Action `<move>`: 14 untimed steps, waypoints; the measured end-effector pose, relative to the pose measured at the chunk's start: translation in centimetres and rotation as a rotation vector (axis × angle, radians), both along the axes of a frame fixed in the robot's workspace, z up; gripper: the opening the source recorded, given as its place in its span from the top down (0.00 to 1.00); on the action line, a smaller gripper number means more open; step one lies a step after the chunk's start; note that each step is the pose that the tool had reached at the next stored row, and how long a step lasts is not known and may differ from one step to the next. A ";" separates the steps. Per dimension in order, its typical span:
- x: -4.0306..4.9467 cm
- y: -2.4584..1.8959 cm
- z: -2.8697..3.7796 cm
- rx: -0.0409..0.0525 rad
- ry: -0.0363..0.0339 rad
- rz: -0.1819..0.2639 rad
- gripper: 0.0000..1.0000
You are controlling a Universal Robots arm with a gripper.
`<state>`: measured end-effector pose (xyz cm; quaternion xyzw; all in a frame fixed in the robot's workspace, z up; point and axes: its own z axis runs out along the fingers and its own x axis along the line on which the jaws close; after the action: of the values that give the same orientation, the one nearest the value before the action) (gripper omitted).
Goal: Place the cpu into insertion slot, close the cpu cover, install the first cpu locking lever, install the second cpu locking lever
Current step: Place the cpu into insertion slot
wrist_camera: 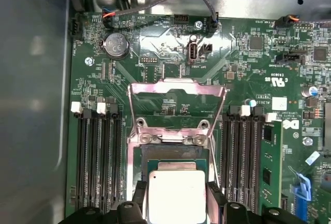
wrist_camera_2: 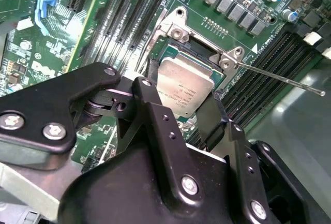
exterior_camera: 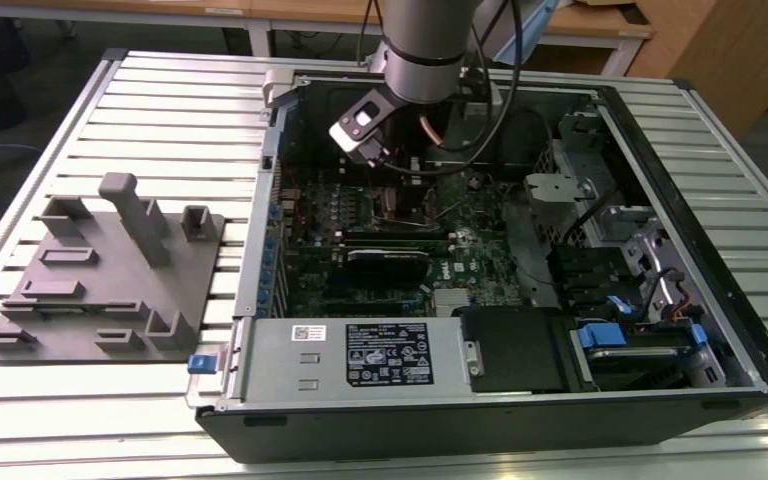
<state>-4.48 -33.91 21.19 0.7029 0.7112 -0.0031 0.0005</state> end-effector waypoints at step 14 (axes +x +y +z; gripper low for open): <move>0.00 0.00 -0.69 0.0050 -0.0051 -0.013 0.46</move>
<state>-4.47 -33.91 20.50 0.7074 0.7068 0.0004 0.0005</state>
